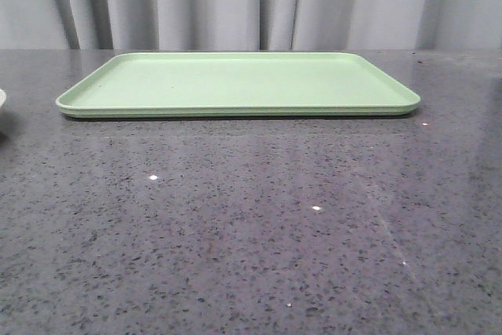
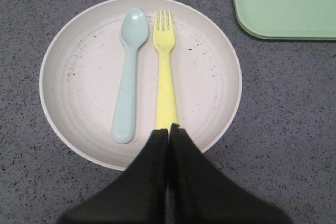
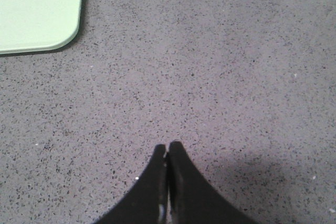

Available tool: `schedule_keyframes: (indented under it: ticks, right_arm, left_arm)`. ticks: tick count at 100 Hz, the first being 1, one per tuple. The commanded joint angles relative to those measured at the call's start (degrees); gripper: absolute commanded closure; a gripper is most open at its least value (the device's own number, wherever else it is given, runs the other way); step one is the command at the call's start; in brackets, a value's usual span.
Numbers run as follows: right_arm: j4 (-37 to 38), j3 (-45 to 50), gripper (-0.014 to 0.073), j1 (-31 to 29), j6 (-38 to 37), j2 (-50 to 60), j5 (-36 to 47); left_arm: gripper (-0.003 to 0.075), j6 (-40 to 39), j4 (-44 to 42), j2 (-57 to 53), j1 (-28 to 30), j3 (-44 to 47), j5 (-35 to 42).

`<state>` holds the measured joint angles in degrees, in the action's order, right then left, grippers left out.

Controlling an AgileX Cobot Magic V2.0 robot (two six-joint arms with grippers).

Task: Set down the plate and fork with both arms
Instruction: 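Move the left gripper above the white plate holding spoon and fork, then lower the left gripper onto the plate rim nearest the robot and grip it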

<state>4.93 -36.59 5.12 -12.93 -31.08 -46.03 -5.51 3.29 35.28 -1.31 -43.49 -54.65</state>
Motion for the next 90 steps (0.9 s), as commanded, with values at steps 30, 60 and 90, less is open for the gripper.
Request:
schedule_keyframes:
  ticks: [30, 60, 90]
  right_arm:
    - [0.2, -2.0, 0.0580, -0.2, 0.5, -0.7, 2.8]
    - [0.2, -2.0, 0.0108, -0.2, 0.5, -0.7, 2.7]
    - [0.2, -2.0, 0.0085, -0.2, 0.5, -0.7, 2.8]
  left_arm:
    - [0.0630, -0.2, 0.7, 0.6, 0.1, -2.1, 4.6]
    - [0.0128, -0.2, -1.3, 0.6, 0.1, -2.1, 5.5]
    - [0.0242, -0.2, -1.3, 0.6, 0.1, -2.1, 5.5]
